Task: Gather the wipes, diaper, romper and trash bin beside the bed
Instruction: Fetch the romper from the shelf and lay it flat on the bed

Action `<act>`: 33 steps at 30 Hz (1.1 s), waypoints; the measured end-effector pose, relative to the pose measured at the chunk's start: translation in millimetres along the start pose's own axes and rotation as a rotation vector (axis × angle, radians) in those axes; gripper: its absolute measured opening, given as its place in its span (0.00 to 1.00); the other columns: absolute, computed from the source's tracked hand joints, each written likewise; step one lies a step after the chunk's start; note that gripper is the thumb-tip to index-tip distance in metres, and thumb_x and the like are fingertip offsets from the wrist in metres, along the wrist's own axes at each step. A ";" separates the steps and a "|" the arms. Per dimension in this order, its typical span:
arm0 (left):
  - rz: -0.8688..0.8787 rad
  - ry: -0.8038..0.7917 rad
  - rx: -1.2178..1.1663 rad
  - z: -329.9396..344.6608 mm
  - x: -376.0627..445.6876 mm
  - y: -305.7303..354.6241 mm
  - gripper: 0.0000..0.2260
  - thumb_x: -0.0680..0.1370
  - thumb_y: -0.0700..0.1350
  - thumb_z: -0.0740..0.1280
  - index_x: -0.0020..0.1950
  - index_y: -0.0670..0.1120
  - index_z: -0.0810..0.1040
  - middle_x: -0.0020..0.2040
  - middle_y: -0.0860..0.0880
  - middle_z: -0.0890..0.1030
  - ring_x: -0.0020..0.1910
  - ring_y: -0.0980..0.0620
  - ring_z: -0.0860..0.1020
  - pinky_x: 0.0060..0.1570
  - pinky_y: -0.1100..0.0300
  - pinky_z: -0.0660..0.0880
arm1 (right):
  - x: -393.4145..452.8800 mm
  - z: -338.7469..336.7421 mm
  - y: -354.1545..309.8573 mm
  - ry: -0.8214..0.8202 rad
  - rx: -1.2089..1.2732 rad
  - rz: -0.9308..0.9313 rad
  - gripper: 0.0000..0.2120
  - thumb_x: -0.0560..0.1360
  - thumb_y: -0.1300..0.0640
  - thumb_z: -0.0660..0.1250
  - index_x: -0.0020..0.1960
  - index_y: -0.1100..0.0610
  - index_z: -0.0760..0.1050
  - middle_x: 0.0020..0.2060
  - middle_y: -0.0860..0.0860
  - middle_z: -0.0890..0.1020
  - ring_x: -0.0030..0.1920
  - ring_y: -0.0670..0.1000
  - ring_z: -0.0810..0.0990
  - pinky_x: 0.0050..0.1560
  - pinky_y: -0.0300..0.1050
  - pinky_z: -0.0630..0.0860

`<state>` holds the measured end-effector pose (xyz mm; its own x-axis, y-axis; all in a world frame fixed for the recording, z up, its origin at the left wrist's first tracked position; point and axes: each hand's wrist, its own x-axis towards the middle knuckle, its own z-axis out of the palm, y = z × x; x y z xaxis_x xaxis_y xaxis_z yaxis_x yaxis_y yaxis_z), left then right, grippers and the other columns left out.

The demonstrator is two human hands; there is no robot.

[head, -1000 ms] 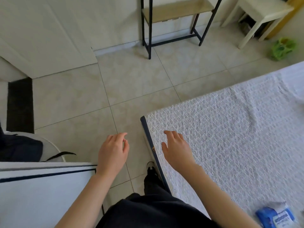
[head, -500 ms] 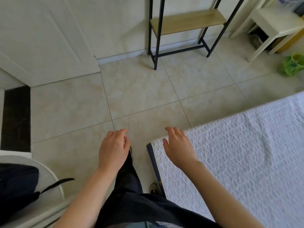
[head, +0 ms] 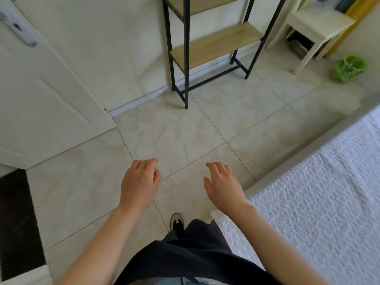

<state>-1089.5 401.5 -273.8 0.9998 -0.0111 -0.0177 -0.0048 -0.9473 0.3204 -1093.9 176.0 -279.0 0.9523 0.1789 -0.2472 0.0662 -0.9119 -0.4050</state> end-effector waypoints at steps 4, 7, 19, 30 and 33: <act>0.073 -0.030 -0.014 4.9 45.4 2.1 0.11 0.76 0.39 0.67 0.58 0.40 0.79 0.44 0.46 0.84 0.50 0.42 0.79 0.40 0.50 0.78 | 30.4 -13.1 -0.5 0.036 0.019 0.057 0.21 0.80 0.53 0.59 0.72 0.58 0.64 0.67 0.53 0.72 0.68 0.54 0.68 0.65 0.48 0.71; 0.124 -0.074 -0.026 13.1 78.7 14.2 0.12 0.76 0.40 0.66 0.59 0.41 0.79 0.45 0.47 0.84 0.51 0.43 0.78 0.42 0.49 0.78 | 53.8 -24.7 8.5 0.052 0.021 0.097 0.21 0.81 0.53 0.59 0.72 0.57 0.64 0.68 0.52 0.71 0.68 0.54 0.68 0.66 0.47 0.70; 0.266 -0.071 -0.044 35.0 262.1 113.1 0.12 0.77 0.41 0.66 0.60 0.41 0.78 0.46 0.46 0.83 0.51 0.43 0.77 0.41 0.50 0.77 | 189.0 -117.1 99.2 0.130 0.000 0.179 0.20 0.81 0.53 0.58 0.71 0.58 0.65 0.67 0.52 0.71 0.68 0.54 0.67 0.62 0.48 0.72; 0.316 0.015 -0.068 39.5 435.2 212.9 0.12 0.78 0.42 0.65 0.60 0.42 0.78 0.48 0.46 0.83 0.51 0.45 0.78 0.42 0.51 0.79 | 322.2 -224.8 189.2 0.185 -0.055 0.153 0.21 0.81 0.53 0.57 0.72 0.57 0.64 0.68 0.52 0.71 0.69 0.55 0.67 0.63 0.47 0.69; 0.331 0.054 -0.072 37.6 482.6 226.5 0.12 0.78 0.41 0.65 0.60 0.41 0.78 0.46 0.46 0.83 0.50 0.45 0.77 0.41 0.51 0.78 | 360.6 -249.3 203.0 0.205 -0.065 0.131 0.21 0.81 0.53 0.57 0.72 0.57 0.64 0.68 0.53 0.71 0.69 0.55 0.67 0.66 0.48 0.69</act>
<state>-608.9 169.5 -245.4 0.9438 -0.2957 0.1480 -0.3300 -0.8697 0.3669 -662.7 -36.7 -231.0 0.9941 -0.0147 -0.1073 -0.0487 -0.9455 -0.3219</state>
